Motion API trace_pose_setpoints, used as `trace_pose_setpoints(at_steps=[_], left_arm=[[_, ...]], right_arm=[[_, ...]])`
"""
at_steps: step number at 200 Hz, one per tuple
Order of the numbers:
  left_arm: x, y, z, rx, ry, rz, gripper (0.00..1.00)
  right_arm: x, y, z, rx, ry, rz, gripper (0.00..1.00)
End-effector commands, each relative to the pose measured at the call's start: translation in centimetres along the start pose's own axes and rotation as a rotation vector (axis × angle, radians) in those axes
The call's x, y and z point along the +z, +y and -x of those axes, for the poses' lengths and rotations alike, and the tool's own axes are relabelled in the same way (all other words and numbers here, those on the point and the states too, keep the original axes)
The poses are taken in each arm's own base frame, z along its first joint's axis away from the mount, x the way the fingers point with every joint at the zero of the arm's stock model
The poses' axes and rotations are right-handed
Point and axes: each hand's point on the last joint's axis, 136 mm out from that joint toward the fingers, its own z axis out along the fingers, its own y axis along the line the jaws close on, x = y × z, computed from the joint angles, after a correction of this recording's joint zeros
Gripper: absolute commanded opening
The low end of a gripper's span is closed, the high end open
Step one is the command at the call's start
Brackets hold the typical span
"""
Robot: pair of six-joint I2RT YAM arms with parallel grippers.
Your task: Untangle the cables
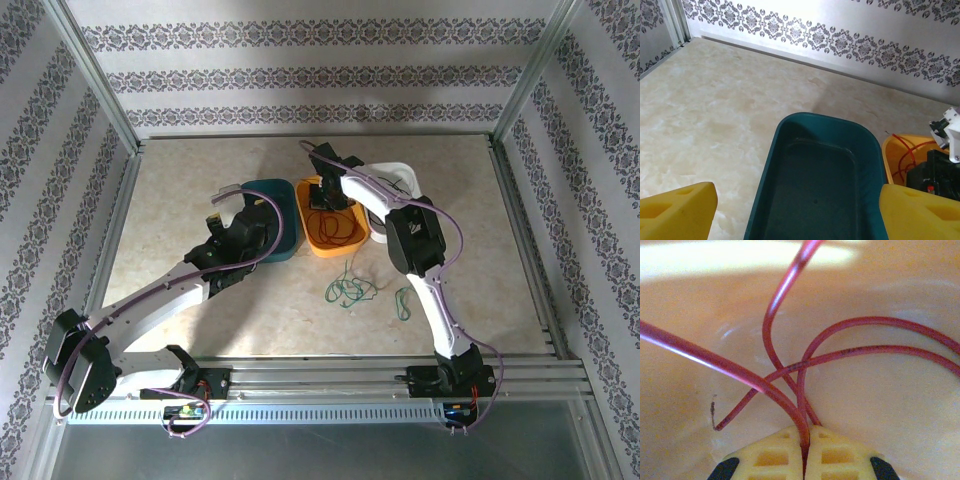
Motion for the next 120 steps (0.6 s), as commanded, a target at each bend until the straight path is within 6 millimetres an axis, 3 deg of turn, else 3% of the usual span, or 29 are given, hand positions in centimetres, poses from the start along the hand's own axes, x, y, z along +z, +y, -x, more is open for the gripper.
trace_pose_setpoints(at_steps=[1,47,77,106,120], left_arm=[[0.2,0.0,0.5,0.008,-0.004,0.004,0.84],[0.2,-0.3,0.8,0.028,-0.005,-0.004,0.84],[0.3,-0.7,0.9,0.034,-0.002,-0.016,0.84],[0.3,-1.6,1.0,0.057,0.008,-0.047,0.84],[0.4,-2.1,1.0,0.076,0.016,-0.069,0.84]], right_arm=[[-1.8,-0.6,0.6,0.058,-0.029,0.000,0.00],[-2.3,-1.8,-0.7,0.065,0.011,-0.005,0.00],[-1.5,-2.5,-1.6,0.068,0.053,-0.025,0.00],[-1.1,-2.0,-1.5,0.068,0.061,-0.011,0.00],[-1.7,-1.5,-1.0,0.065,0.047,0.009,0.19]])
